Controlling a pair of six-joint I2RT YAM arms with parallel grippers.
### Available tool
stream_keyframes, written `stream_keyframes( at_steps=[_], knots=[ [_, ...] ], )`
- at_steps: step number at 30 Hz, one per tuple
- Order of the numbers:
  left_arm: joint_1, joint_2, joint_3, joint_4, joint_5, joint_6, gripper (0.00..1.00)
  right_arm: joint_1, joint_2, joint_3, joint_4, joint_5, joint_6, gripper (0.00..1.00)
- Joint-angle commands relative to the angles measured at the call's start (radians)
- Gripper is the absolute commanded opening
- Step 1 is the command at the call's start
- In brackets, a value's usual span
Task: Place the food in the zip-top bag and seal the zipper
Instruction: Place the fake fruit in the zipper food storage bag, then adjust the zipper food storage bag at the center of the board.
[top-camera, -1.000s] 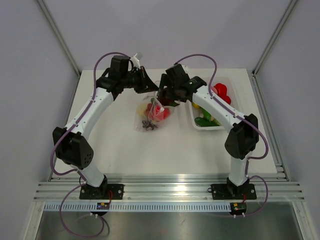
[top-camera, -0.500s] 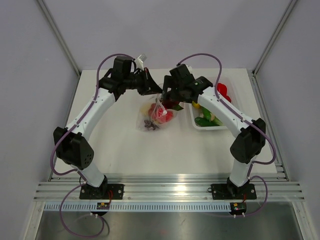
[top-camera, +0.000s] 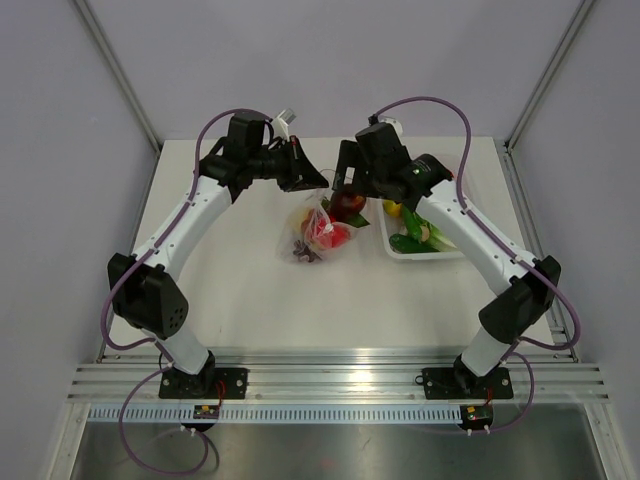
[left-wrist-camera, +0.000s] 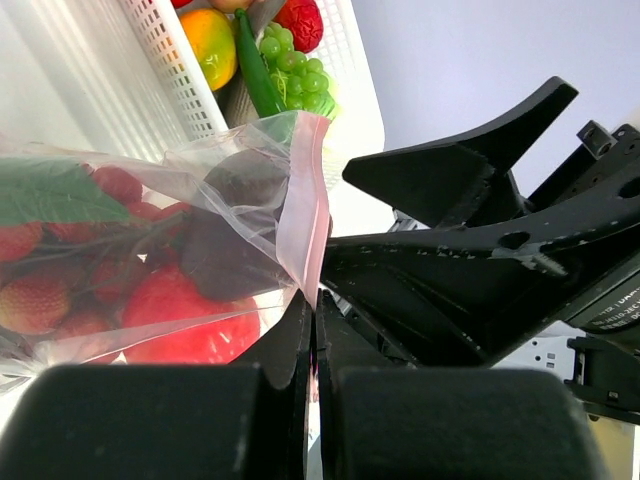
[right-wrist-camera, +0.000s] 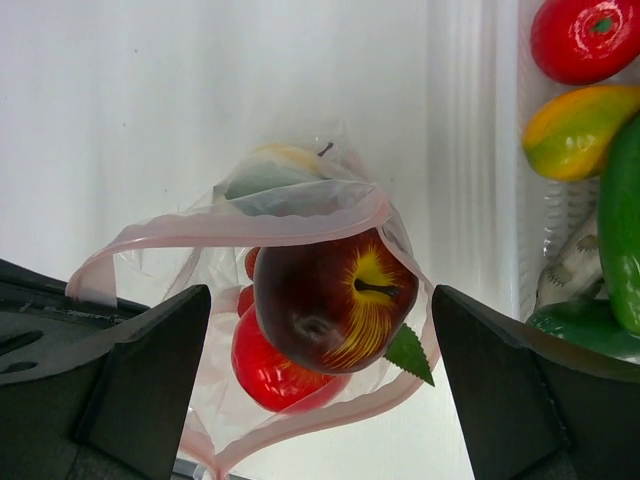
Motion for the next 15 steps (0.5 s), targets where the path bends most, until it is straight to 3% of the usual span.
stream_keyframes(
  at_steps=[1, 6, 11, 15],
  knots=[
    [-0.003, -0.003, 0.038, 0.103, 0.068, -0.031, 0.0, 0.004, -0.038, -0.006, 0.01, 0.063, -0.016, 1.0],
    [-0.001, -0.001, 0.038, 0.103, 0.071, -0.033, 0.0, -0.009, -0.137, -0.117, 0.072, 0.089, 0.006, 1.0],
    [-0.001, -0.001, 0.032, 0.098, 0.066, -0.028, 0.0, -0.133, -0.258, -0.354, 0.209, -0.096, 0.085, 0.95],
    [-0.001, -0.004, 0.026, 0.098, 0.06, -0.028, 0.0, -0.184, -0.291, -0.454, 0.268, -0.184, 0.11, 0.81]
  ],
)
